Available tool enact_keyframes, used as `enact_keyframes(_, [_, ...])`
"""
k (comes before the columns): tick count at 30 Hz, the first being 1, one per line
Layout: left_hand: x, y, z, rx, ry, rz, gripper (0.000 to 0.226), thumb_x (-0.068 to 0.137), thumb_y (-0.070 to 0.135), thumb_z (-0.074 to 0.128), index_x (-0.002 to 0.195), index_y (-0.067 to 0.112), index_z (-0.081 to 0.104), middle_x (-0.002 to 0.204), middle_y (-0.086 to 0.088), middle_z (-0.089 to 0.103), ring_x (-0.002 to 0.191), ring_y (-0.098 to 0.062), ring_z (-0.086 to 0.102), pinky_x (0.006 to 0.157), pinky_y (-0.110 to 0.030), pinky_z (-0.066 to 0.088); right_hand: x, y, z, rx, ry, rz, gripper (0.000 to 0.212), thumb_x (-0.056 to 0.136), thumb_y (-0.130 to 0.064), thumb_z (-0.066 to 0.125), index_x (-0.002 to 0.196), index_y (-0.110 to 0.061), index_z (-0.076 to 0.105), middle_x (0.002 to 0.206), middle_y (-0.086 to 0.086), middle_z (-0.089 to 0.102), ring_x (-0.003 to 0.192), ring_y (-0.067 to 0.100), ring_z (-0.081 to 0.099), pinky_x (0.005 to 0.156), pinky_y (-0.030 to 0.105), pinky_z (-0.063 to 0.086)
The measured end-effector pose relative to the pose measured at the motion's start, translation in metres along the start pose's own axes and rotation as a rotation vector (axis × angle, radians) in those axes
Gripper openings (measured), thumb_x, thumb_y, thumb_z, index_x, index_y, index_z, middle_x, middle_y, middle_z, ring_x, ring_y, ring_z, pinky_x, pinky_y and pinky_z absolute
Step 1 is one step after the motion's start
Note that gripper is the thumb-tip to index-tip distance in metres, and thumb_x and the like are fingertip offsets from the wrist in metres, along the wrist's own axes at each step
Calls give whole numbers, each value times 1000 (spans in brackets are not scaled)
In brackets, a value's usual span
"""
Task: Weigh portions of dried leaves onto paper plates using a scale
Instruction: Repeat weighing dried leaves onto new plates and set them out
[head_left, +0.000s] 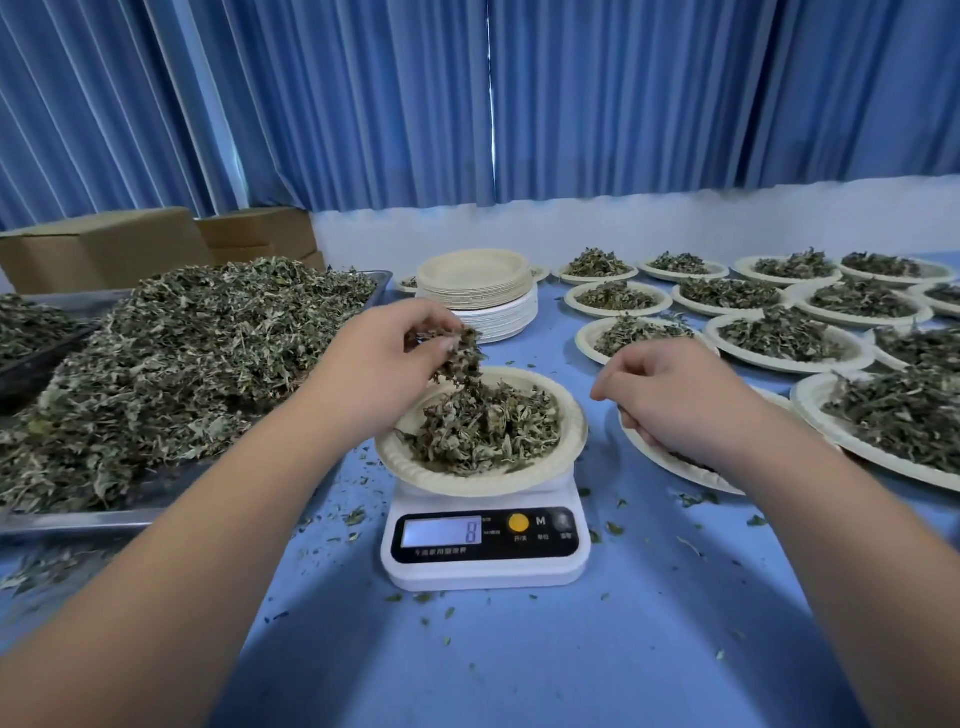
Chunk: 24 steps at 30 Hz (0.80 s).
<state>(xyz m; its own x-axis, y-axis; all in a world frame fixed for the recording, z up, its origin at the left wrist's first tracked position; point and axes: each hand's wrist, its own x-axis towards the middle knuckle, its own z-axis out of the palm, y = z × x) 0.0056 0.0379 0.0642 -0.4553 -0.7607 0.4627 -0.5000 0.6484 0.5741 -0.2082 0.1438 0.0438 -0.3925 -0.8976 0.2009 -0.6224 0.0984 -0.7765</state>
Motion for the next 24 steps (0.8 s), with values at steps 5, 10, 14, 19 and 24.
enact_keyframes(5, [-13,-13,8,-243,84,-118,10,96,21,58,96,26,67,79,8,66,69,-16,70,68,-32,59,0,1,3,-12,7,-16,16,87,-18,60,74,-12,69,44,-9,54,35,1,41,49,23,34])
enact_keyframes(10, [-23,-11,6,-243,154,-28,16,97,20,56,83,25,62,60,12,53,39,2,48,39,-6,32,-1,2,5,-25,17,1,17,88,-18,60,74,-15,69,44,-7,56,34,1,43,47,23,34])
enact_keyframes(14, [-25,-12,5,-206,173,-36,22,96,20,56,80,34,58,60,28,55,55,9,47,54,-10,34,-1,2,6,-43,47,-6,17,87,-18,60,73,-16,70,45,-6,56,34,2,44,47,24,32])
enact_keyframes(19, [-24,-16,-1,-316,257,-74,23,97,18,56,80,33,58,66,17,56,55,3,44,59,-20,39,1,6,7,-33,52,2,18,86,-20,62,71,-18,70,46,-4,55,35,2,46,51,24,34])
enact_keyframes(24, [-21,-27,-17,-321,419,-122,16,97,19,55,86,31,59,73,15,57,52,4,45,51,-14,35,2,8,7,-19,39,14,18,86,-21,62,70,-20,70,47,-1,56,35,7,44,44,20,33])
